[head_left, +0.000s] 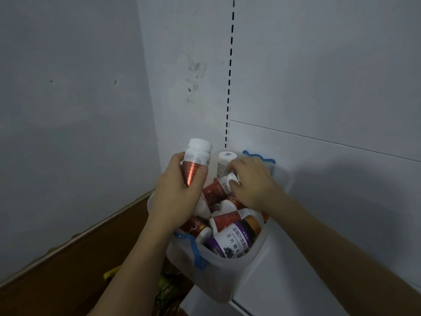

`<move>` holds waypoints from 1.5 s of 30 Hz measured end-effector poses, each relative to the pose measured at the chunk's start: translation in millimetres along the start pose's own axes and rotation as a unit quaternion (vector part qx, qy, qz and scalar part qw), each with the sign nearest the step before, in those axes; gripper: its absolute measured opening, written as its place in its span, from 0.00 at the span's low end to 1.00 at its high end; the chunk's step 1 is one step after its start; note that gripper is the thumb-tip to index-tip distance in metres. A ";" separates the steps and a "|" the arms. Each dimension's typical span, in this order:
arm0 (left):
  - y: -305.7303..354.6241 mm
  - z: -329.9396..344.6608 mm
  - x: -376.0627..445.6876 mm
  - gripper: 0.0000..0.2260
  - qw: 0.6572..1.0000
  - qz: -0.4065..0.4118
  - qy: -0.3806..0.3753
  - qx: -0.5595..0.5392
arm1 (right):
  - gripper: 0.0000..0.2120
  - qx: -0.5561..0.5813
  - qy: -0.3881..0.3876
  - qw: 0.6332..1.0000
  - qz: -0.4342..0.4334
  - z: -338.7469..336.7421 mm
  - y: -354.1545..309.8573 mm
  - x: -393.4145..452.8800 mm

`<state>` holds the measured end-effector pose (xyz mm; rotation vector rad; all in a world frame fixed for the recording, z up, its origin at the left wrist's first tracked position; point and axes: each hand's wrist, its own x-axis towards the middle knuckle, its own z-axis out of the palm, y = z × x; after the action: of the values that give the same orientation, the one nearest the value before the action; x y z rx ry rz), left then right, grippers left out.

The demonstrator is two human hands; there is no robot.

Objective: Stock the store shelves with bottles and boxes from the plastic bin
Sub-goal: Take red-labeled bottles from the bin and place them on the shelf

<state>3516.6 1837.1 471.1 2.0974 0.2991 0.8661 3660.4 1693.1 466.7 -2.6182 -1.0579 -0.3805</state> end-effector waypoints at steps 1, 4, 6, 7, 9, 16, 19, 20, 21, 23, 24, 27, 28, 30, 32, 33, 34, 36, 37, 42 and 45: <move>0.7 0.0 -0.6 0.15 1.000 -0.004 -0.002 -0.010 | 0.20 -0.063 -0.037 0.997 -0.020 -0.1 -1.9 3.7; 3.5 -2.4 -1.0 0.11 1.000 -0.007 -0.011 -0.025 | 0.27 -0.180 -0.138 0.971 -0.070 -1.7 2.4 19.2; 4.5 -3.5 -1.9 0.13 0.999 -0.008 -0.009 -0.029 | 0.27 -0.185 -0.207 0.957 -0.082 -3.8 8.6 34.1; 4.4 -3.6 -2.1 0.14 0.999 -0.009 -0.006 -0.032 | 0.25 -0.181 -0.231 0.952 -0.083 -5.9 10.2 41.5; 4.8 -4.0 -2.9 0.12 0.999 -0.006 0.000 -0.035 | 0.23 -0.182 -0.250 0.946 -0.094 -8.5 10.1 53.6; 9.6 -6.6 -4.8 0.11 0.999 0.008 0.005 -0.053 | 0.24 0.070 -0.119 0.989 -0.053 -21.3 9.1 38.9; 10.9 -6.4 -3.6 0.06 0.998 0.013 -0.001 -0.064 | 0.22 0.257 0.036 0.964 0.053 -36.7 4.2 7.9; 10.7 -6.5 -4.1 0.07 0.998 0.012 -0.001 -0.064 | 0.20 0.327 0.079 0.938 0.087 -41.5 3.7 -4.4; 11.0 -6.7 -3.8 0.09 0.998 0.010 0.001 -0.065 | 0.18 0.404 0.113 0.901 0.113 -46.6 4.2 -16.2; 15.0 -6.9 -3.1 0.14 0.998 0.005 0.002 -0.070 | 0.15 0.533 0.156 0.817 0.153 -56.5 7.6 -40.5; 18.4 -6.5 -2.8 0.16 0.998 0.010 -0.001 -0.067 | 0.15 0.578 0.171 0.780 0.166 -61.2 10.4 -52.5; 36.2 -2.6 -9.2 0.14 0.995 0.014 -0.005 -0.094 | 0.19 0.710 0.196 0.645 0.204 -70.2 21.1 -92.8; 44.6 0.0 -13.9 0.12 0.992 0.008 -0.005 -0.128 | 0.20 0.749 0.202 0.591 0.219 -72.3 26.4 -106.3; 65.2 12.0 -27.9 0.11 0.976 -0.017 -0.014 -0.218 | 0.18 0.784 0.233 0.520 0.246 -73.8 39.2 -134.7; 86.1 32.9 -46.8 0.14 0.943 -0.055 -0.054 -0.323 | 0.18 0.769 0.278 0.508 0.269 -75.3 52.5 -164.3; 97.3 46.1 -57.9 0.15 0.921 -0.071 -0.080 -0.374 | 0.20 0.748 0.298 0.523 0.279 -77.7 60.2 -179.8; 108.3 60.5 -69.1 0.18 0.897 -0.084 -0.105 -0.421 | 0.21 0.725 0.312 0.543 0.286 -81.7 68.1 -196.1; 130.2 91.0 -92.9 0.21 0.847 -0.115 -0.143 -0.499 | 0.23 0.688 0.333 0.572 0.297 -93.0 85.7 -231.3; 142.0 106.2 -106.1 0.23 0.823 -0.132 -0.165 -0.528 | 0.25 0.669 0.342 0.583 0.308 -99.1 94.9 -250.3; 199.7 179.5 -176.6 0.35 0.733 -0.211 -0.275 -0.586 | 0.26 0.598 0.382 0.611 0.352 -132.5 142.9 -358.0; 238.8 215.5 -222.1 0.33 0.710 -0.232 -0.323 -0.581 | 0.17 0.580 0.404 0.608 0.361 -152.5 166.8 -420.4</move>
<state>3477.9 1448.3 459.0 0.9034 -0.1149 -0.1065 3465.6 1258.6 433.5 -1.1692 0.1858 -0.3883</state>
